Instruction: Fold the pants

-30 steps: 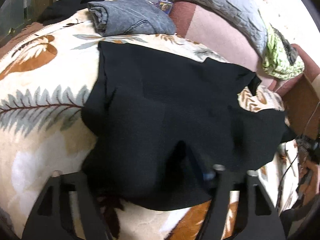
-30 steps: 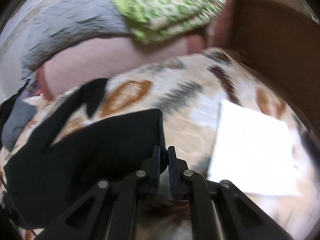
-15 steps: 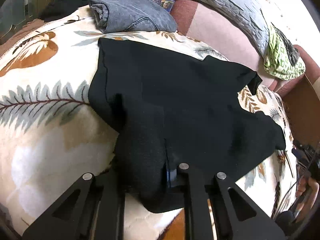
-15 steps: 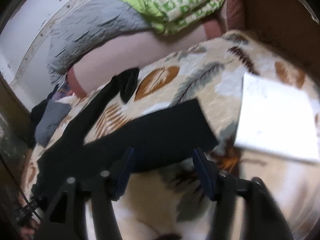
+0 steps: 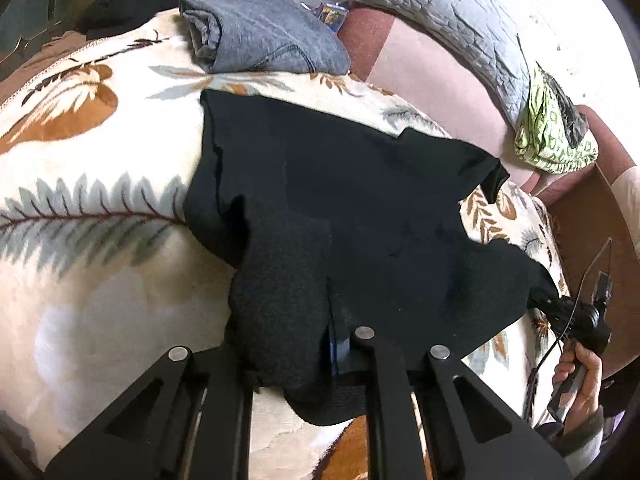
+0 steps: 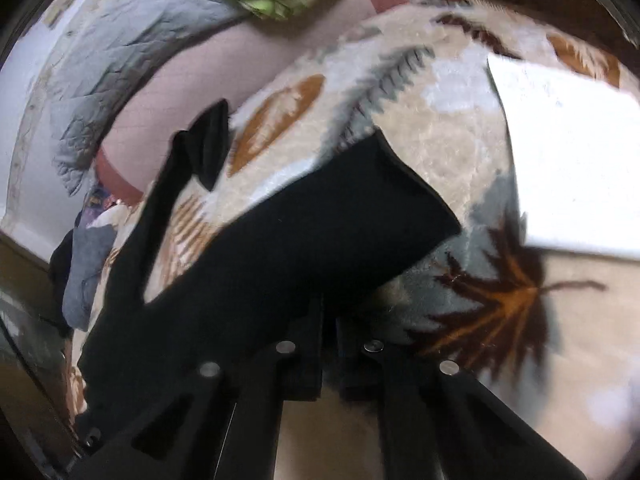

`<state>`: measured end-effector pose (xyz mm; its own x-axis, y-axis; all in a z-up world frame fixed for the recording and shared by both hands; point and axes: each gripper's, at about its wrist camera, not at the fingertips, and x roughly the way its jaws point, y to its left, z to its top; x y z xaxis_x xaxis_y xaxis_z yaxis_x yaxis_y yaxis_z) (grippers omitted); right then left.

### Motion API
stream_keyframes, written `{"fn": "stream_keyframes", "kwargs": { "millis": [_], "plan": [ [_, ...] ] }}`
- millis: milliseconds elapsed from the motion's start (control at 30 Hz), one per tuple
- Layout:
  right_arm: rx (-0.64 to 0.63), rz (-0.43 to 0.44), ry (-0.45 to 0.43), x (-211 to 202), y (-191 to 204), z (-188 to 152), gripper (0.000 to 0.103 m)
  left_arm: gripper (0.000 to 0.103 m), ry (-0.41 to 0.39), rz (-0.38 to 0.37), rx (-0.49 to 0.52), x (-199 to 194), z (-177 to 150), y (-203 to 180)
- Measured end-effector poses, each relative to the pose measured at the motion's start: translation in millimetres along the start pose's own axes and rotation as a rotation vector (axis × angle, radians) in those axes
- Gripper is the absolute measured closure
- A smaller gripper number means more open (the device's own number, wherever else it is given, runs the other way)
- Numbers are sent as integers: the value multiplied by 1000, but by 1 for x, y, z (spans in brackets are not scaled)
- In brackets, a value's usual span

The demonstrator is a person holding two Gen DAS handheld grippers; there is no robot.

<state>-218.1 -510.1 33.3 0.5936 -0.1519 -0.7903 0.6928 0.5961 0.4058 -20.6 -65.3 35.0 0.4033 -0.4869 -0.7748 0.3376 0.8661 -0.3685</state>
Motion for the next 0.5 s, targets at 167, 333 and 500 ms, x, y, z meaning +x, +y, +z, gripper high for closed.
{"fn": "stream_keyframes", "kwargs": {
  "millis": [167,333,500],
  "plan": [
    [-77,25,-20,-48,7,-11,100,93,-17,-7,19,-27,6,9],
    [-104,38,78,-59,-1,-41,100,93,4,20,50,-49,3,27],
    [-54,-12,171,-33,-22,-71,99,91,105,42,-3,-27,-22,53]
  ]
}}
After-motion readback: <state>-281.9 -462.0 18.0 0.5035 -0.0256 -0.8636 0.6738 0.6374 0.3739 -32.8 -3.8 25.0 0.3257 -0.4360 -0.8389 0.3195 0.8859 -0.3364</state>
